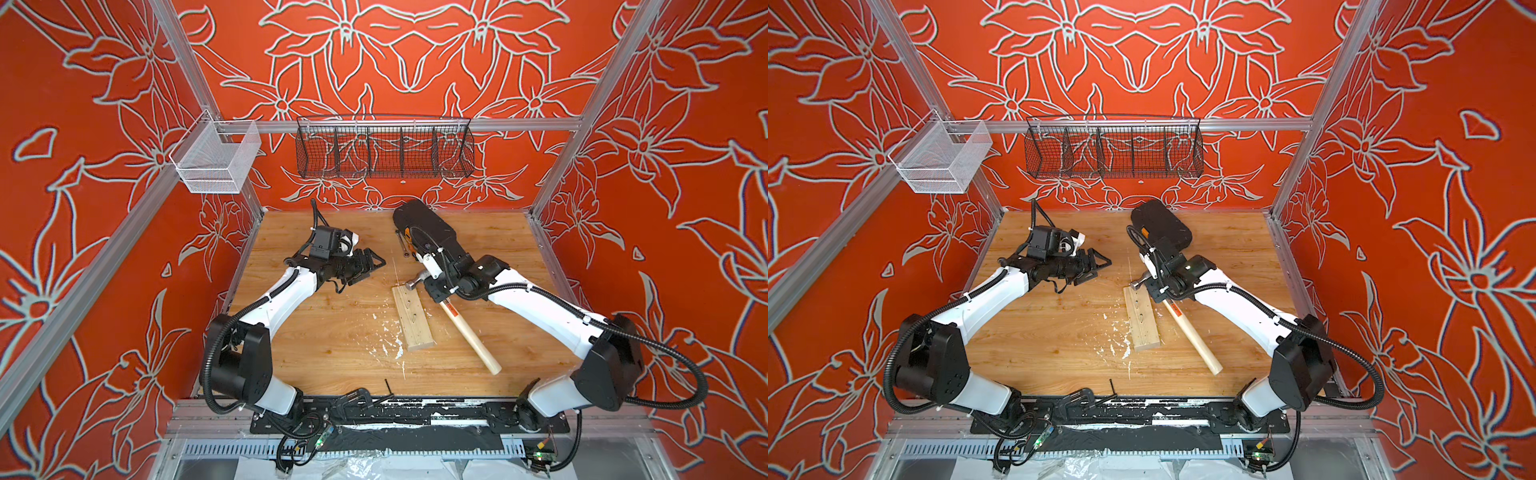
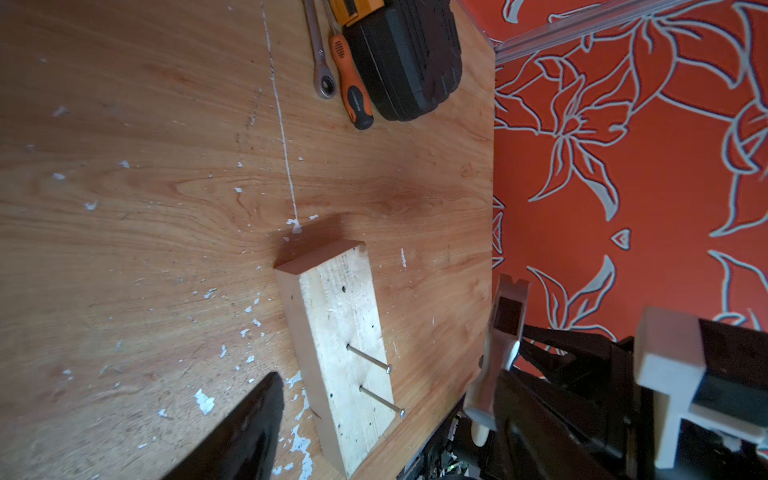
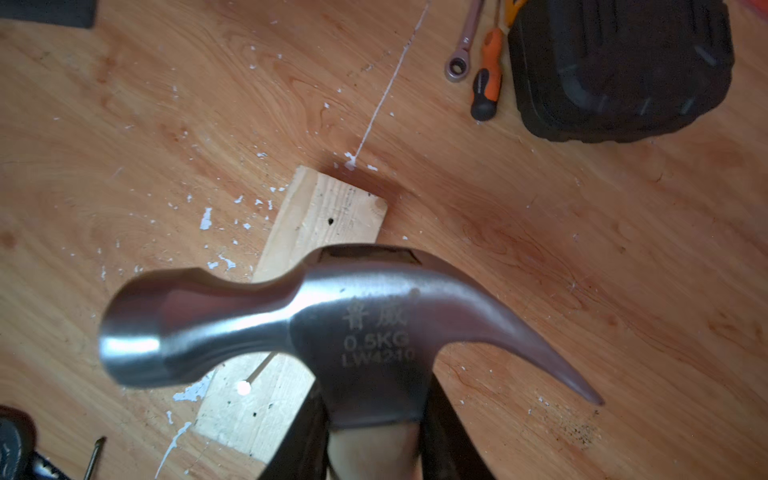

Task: Use a claw hammer to pull out a nail
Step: Pick up the hammer at the center of the board.

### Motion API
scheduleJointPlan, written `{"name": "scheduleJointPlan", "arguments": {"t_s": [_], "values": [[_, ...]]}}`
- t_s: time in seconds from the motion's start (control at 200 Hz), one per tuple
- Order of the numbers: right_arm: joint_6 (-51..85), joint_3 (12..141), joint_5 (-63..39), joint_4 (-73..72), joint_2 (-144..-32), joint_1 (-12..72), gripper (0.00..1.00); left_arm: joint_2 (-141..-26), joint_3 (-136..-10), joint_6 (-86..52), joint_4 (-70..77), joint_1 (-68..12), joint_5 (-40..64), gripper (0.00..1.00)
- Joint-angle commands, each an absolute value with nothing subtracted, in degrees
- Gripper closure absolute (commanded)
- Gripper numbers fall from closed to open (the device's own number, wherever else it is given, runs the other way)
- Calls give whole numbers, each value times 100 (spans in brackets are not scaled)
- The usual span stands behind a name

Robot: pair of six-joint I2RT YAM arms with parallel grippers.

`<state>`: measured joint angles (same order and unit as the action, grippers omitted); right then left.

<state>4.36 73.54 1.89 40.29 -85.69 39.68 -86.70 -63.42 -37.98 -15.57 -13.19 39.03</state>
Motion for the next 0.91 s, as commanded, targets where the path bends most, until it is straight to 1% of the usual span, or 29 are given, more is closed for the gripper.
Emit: {"name": "scheduleJointPlan", "arguments": {"t_s": [0.0, 0.325, 0.495, 0.666, 0.901], "values": [[190, 7720, 30, 3868, -8292, 4114, 100, -8818, -6293, -4044, -1235, -1285, 4636, 24], [-26, 7865, -220, 3869, -8335, 4470, 100, -9323, -6179, -4467, -440, -1284, 5883, 27], [-86, 7951, -244, 3900, -8436, 4547, 100, -9439, -6135, -4474, -305, -1342, 6116, 28], [-133, 8050, -272, 3902, -8569, 4614, 100, -9532, -6214, -4497, -158, -1570, 6380, 29], [-161, 8055, -263, 3912, -8617, 4616, 100, -9493, -6153, -4677, 139, -1608, 6467, 30]]}}
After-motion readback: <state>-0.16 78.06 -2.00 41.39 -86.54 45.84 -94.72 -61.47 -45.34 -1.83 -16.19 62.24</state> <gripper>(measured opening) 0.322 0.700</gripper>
